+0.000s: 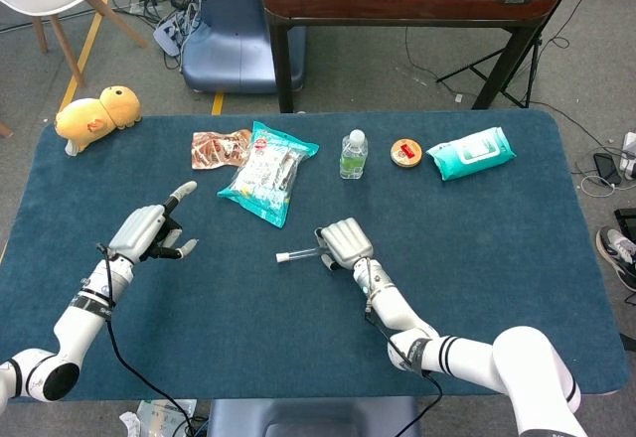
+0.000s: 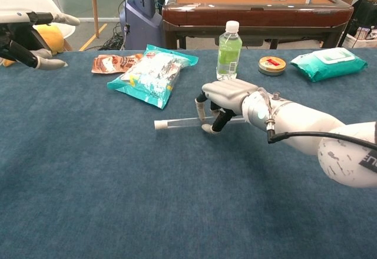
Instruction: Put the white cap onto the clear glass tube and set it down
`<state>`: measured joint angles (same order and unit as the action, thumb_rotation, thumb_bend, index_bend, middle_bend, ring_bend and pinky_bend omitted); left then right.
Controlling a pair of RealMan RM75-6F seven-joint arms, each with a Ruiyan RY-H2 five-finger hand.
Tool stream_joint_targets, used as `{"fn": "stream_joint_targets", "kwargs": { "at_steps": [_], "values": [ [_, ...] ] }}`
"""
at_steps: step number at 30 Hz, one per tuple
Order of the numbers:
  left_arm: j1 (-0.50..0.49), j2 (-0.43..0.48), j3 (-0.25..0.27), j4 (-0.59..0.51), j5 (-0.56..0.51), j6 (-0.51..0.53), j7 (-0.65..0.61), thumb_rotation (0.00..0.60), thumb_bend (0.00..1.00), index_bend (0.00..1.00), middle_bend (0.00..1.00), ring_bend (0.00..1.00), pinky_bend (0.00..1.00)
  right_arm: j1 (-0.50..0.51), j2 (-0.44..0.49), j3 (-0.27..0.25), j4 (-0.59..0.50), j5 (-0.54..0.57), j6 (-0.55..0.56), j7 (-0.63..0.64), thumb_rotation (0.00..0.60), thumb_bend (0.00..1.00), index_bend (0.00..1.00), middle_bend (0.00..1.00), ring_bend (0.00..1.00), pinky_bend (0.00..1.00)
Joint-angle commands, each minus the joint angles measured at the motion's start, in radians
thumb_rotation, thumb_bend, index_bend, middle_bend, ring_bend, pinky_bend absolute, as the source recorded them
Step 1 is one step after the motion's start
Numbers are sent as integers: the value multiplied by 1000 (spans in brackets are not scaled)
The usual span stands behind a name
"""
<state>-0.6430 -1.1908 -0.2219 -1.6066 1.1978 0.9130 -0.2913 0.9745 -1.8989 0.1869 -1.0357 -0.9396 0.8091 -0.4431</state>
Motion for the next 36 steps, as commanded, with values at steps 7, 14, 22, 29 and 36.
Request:
{"fn": "stream_joint_targets", "kwargs": {
  "at_steps": [7,14,22,29,36],
  "values": [
    [6,-4,-2,6,9,11,-8,600,300,54,937,956,1000,-1,6,19,-20,30,-5,-51,600,254,461,855,958,965],
    [5,-10,-2,7,11,9,-6,600,301,67,939,958,1000,-1,23,36,-59,51,1,-78,600,122,383,855,958,965],
    [12,14,-3,25,-26,-9,0,600,301,70,911,932,999,-45,165,86,-215,39,75,-42,600,147,383,832,942,965],
    [54,33,7,65,-84,19,26,600,300,208,790,767,894,-151,388,70,-405,6,178,-27,600,241,499,773,816,964],
    [144,7,50,112,-96,164,139,600,301,226,623,599,706,-313,599,-5,-566,-85,288,66,600,289,516,660,645,770]
  ]
}}
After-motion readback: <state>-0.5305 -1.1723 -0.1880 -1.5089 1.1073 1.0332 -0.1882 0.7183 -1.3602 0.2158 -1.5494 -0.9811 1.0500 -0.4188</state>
